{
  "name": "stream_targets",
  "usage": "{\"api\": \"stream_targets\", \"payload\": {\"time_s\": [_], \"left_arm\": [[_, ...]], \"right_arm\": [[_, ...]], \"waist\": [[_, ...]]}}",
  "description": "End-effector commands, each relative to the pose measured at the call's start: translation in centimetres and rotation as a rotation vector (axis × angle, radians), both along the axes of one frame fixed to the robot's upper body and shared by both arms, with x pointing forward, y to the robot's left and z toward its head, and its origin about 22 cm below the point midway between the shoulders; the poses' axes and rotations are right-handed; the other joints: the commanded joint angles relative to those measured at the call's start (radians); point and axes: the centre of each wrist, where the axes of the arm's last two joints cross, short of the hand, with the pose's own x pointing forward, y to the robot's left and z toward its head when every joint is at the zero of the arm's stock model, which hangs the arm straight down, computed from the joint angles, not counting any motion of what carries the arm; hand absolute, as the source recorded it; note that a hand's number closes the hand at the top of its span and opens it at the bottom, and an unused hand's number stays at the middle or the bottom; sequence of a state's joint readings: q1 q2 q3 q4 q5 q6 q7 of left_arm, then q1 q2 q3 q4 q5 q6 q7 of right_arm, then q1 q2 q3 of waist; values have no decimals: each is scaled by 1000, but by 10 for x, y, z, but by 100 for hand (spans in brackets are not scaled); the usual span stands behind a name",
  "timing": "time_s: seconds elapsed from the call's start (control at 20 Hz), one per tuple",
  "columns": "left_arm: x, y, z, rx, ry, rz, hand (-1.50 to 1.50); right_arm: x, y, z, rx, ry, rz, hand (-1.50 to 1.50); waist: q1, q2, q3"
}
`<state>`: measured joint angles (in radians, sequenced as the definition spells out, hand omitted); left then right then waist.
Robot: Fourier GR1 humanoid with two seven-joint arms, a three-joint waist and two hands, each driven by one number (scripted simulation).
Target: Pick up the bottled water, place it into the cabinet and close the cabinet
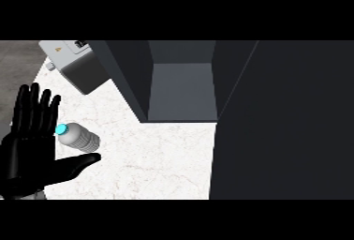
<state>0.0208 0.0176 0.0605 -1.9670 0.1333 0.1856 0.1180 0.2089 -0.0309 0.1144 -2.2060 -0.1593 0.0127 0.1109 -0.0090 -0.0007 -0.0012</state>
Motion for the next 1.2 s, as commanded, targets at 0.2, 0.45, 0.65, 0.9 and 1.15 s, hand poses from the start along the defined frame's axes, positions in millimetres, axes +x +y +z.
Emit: {"api": "stream_targets", "payload": {"time_s": [0.2,0.45,0.65,0.9,1.15], "left_arm": [[-32,-11,0,-114,121,35,-150],[-42,5,-10,-111,105,38,-150],[-56,-14,-24,-104,110,65,-150],[-70,12,-19,-81,124,88,-150],[-83,7,-12,-88,81,80,-150]], "right_arm": [[-38,3,-13,96,97,51,-150],[-51,-1,4,94,95,38,-150],[-55,10,-14,98,100,53,-150],[-50,23,-13,96,77,69,-150],[-65,-1,-17,79,91,61,-150]], "waist": [[5,-2,2],[7,-1,1],[7,-1,1],[10,-1,1],[10,-2,1]]}}
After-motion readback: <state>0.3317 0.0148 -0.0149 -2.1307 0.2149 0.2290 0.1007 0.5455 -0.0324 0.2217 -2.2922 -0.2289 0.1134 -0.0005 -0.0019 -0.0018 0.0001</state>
